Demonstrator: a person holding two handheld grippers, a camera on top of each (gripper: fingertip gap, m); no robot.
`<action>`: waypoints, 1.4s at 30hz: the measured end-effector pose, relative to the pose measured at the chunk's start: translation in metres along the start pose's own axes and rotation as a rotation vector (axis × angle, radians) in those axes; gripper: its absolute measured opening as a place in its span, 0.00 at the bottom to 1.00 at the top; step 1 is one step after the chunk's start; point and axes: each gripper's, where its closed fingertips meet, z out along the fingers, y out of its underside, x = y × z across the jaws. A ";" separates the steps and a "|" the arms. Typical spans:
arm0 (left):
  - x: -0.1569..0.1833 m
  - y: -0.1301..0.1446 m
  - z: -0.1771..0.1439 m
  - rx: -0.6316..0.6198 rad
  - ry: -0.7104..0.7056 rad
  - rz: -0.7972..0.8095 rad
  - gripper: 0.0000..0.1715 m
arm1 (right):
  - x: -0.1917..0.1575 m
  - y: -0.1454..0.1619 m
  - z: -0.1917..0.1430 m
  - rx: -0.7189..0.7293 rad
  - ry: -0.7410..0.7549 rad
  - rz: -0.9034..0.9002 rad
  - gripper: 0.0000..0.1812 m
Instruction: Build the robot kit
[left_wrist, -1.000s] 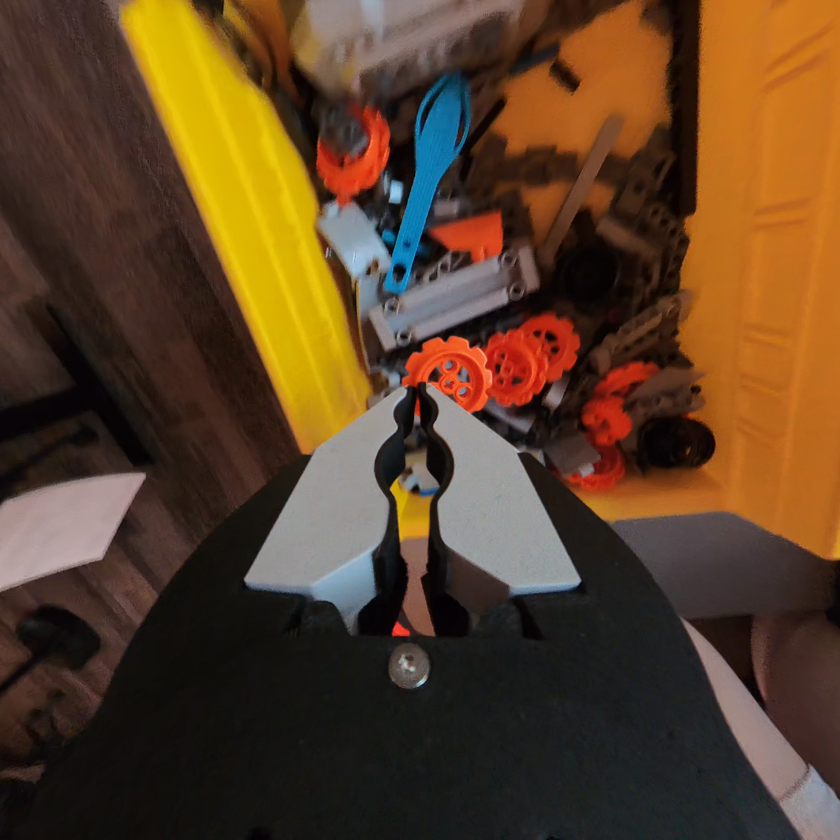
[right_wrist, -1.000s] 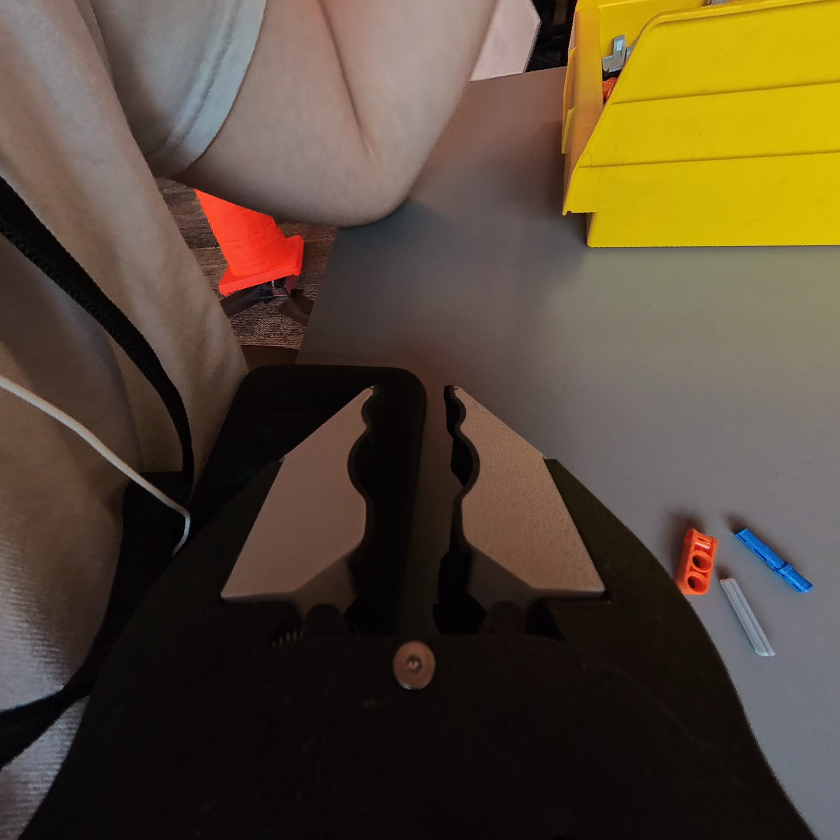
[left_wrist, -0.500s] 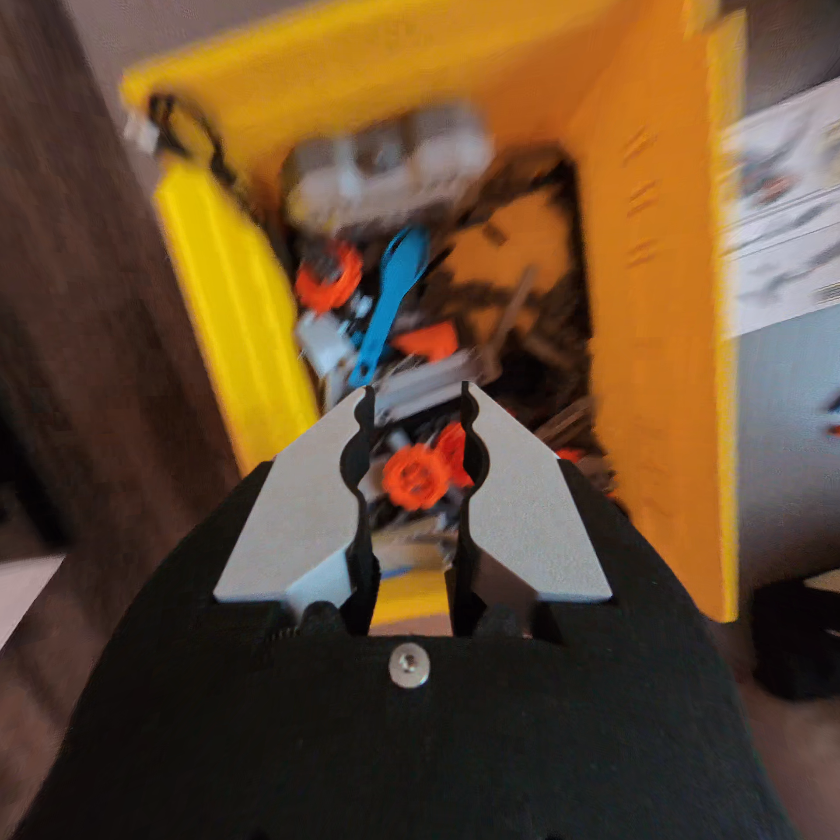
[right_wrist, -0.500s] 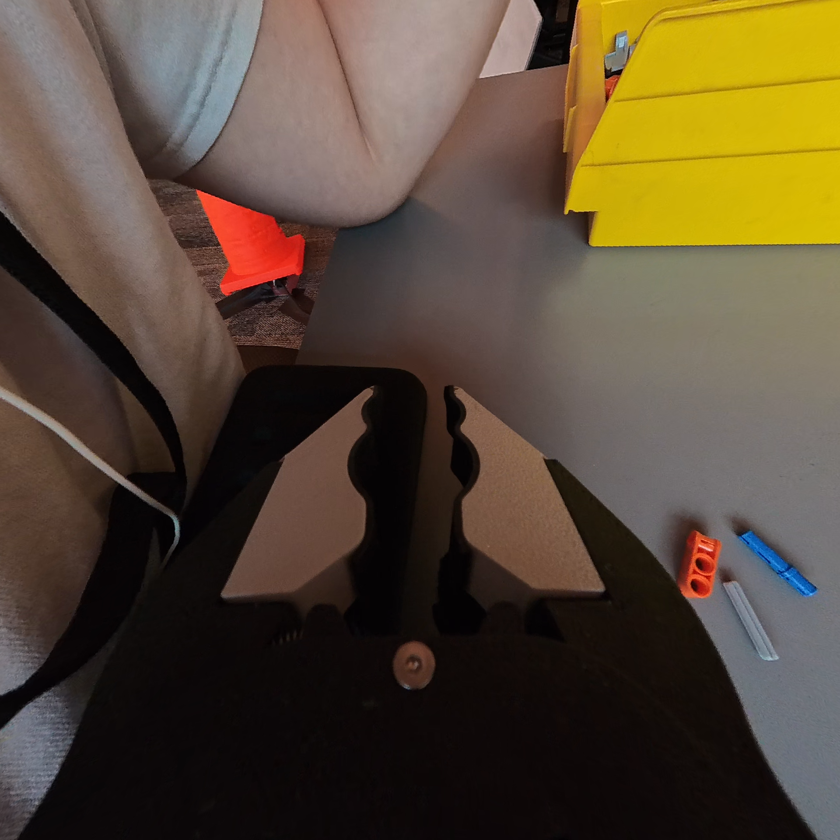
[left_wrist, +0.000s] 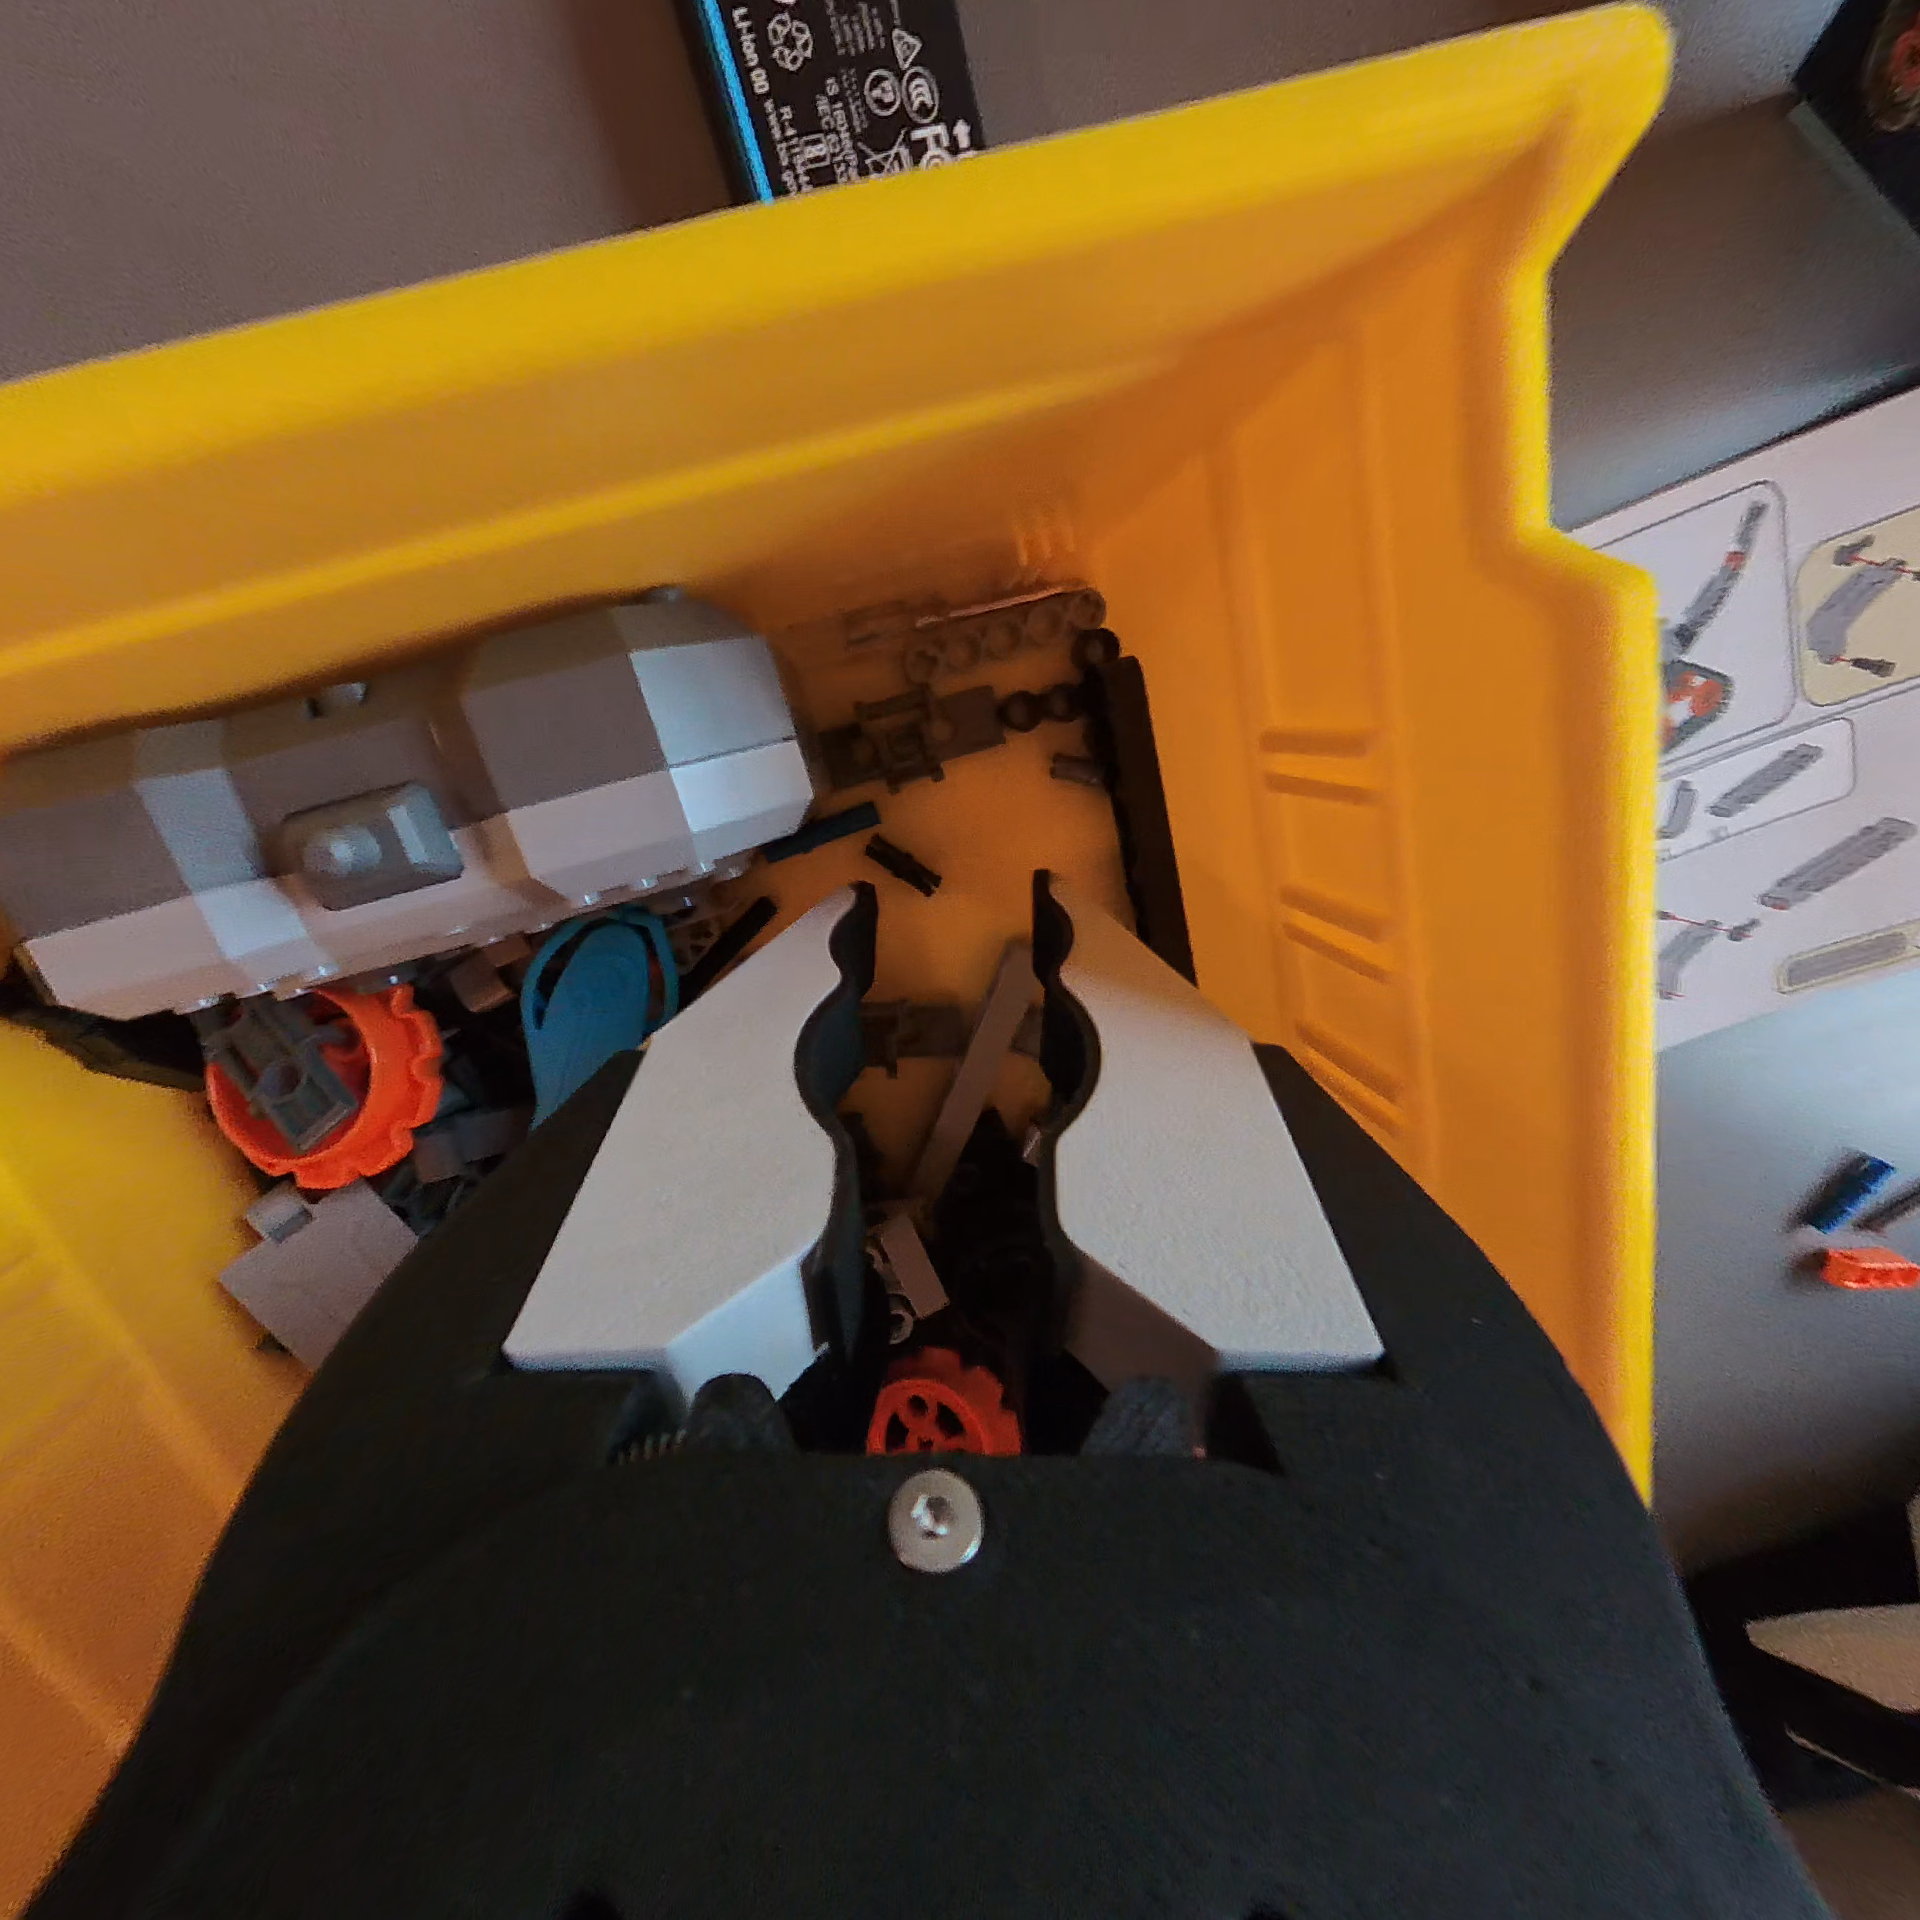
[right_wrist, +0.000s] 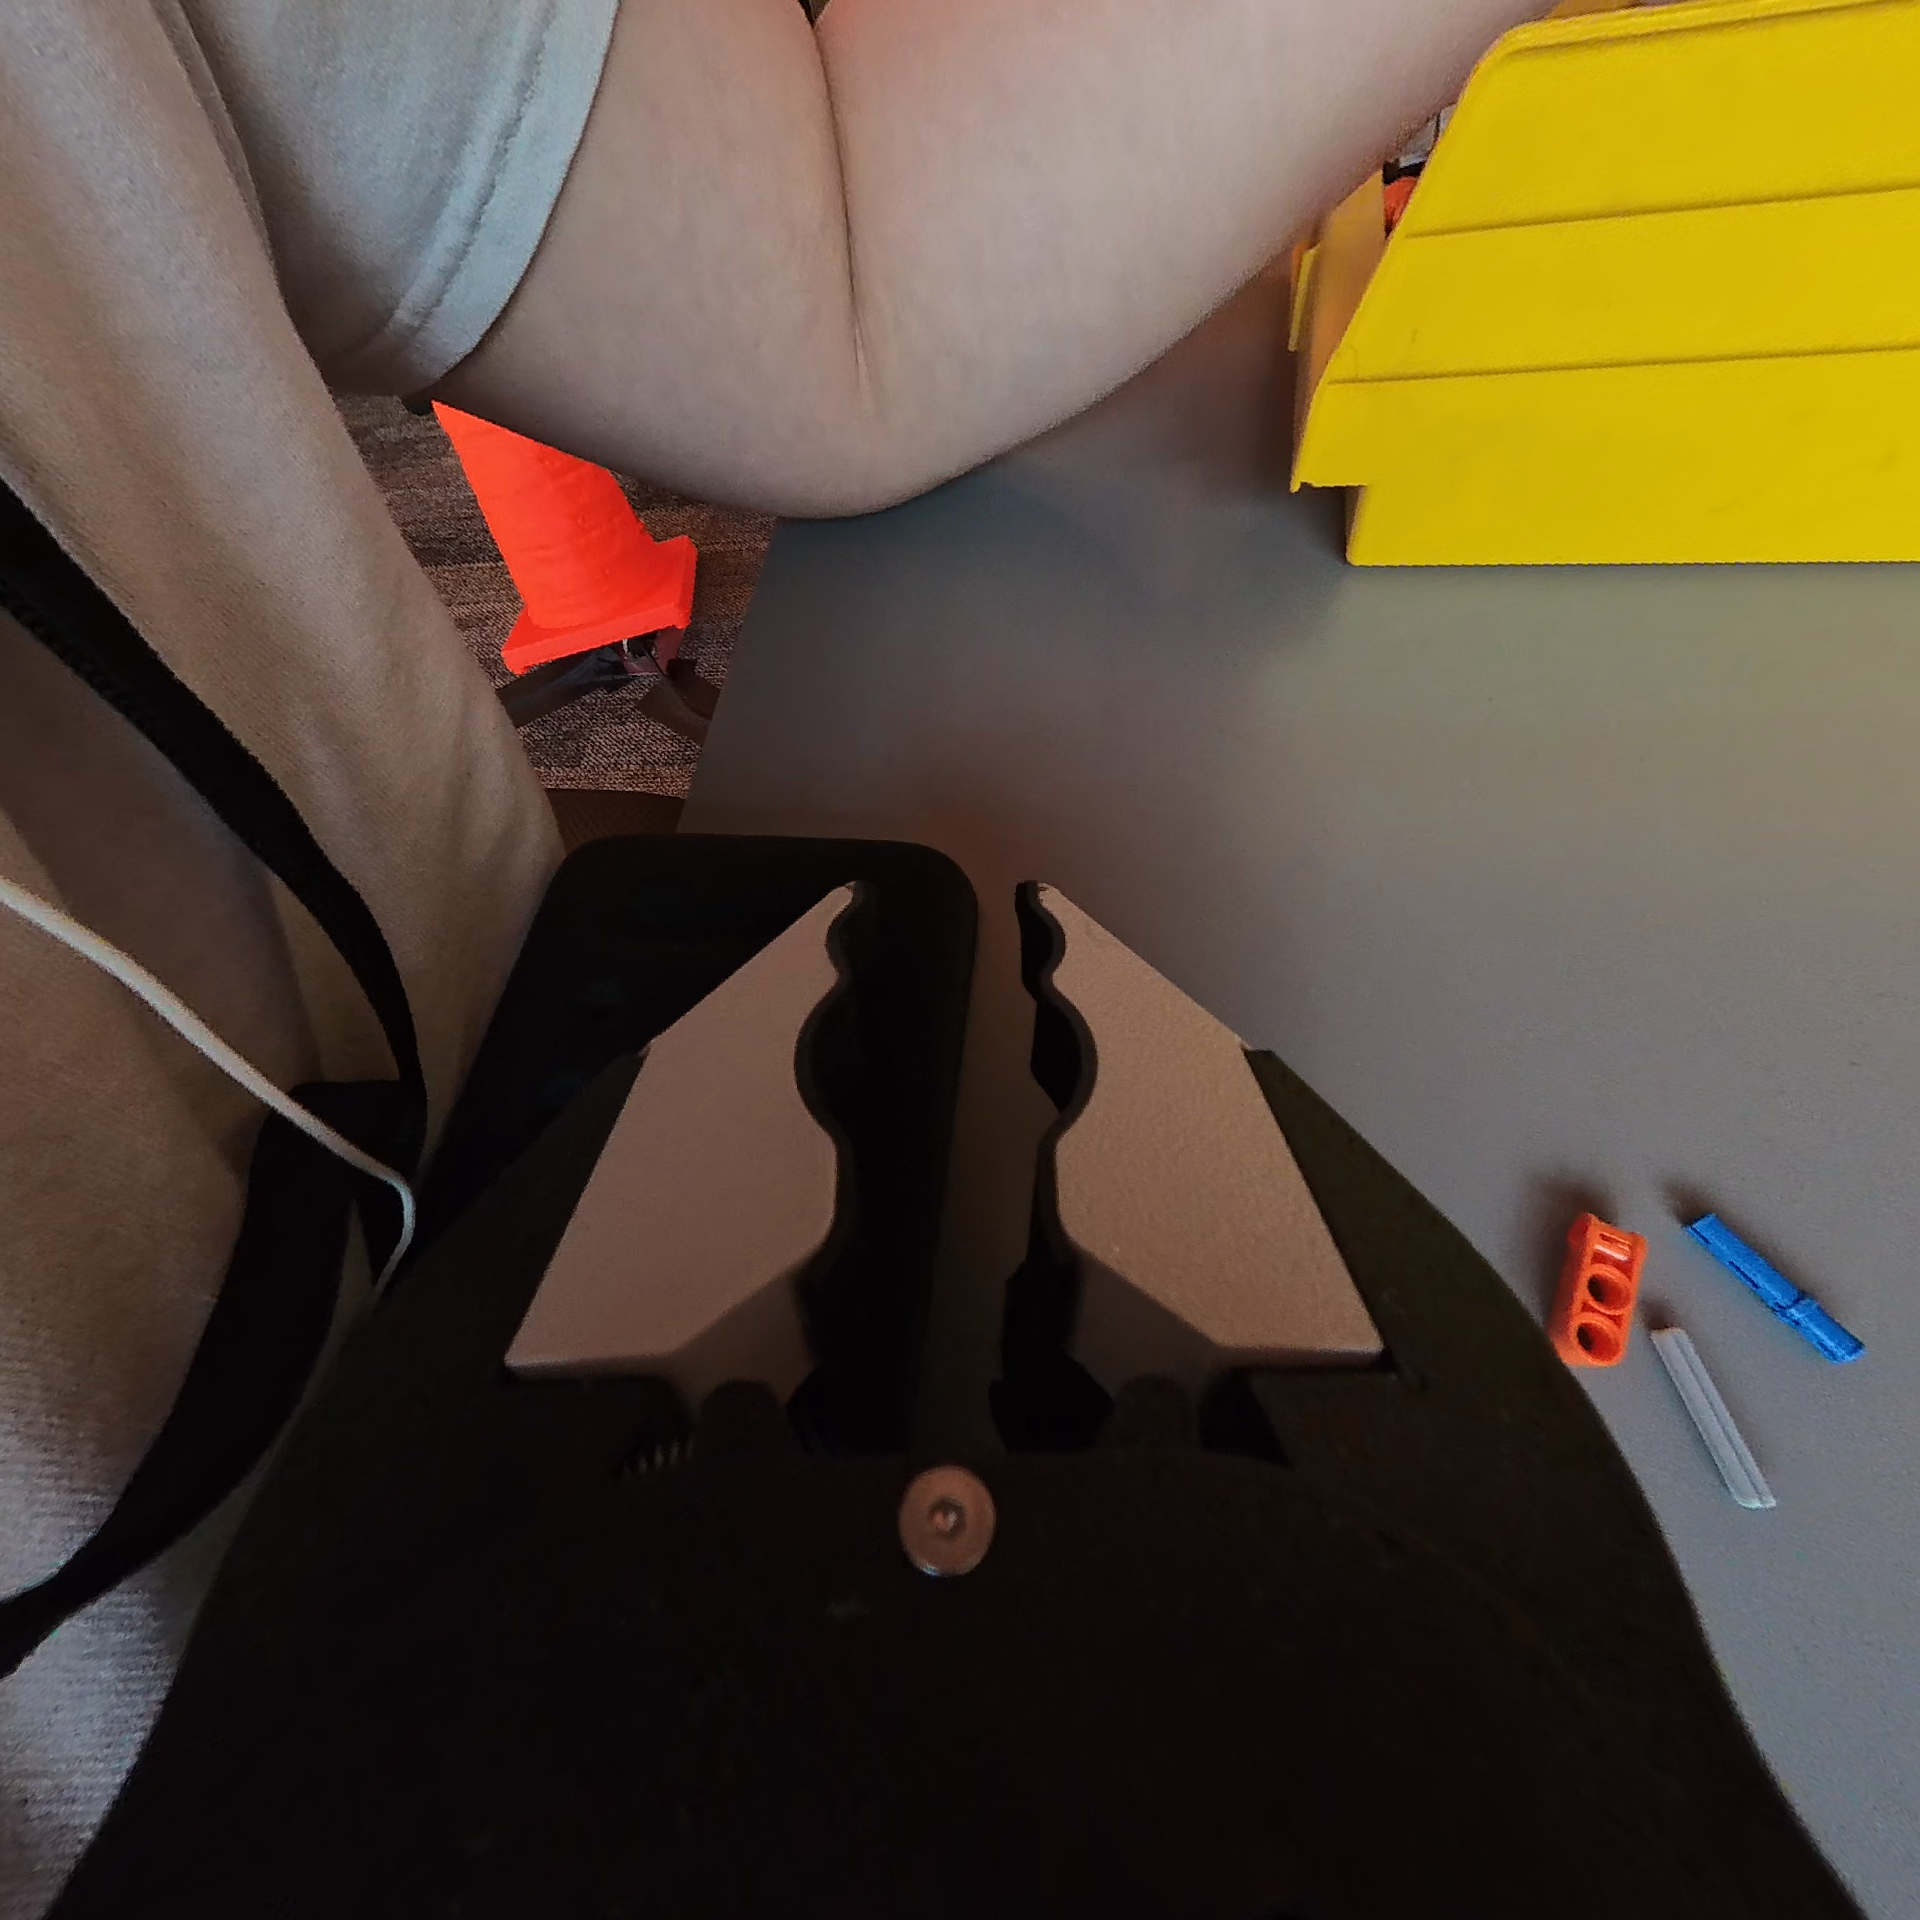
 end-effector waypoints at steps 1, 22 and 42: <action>-0.002 0.001 0.002 -0.008 -0.020 0.004 0.16 | 0.000 0.000 0.000 0.000 0.000 0.000 0.15; -0.014 0.004 0.010 -0.040 -0.085 0.028 0.05 | -0.001 -0.001 -0.001 -0.003 0.005 -0.011 0.15; 0.140 0.007 -0.112 0.257 0.217 0.517 0.05 | -0.001 0.000 0.000 -0.010 0.013 -0.019 0.15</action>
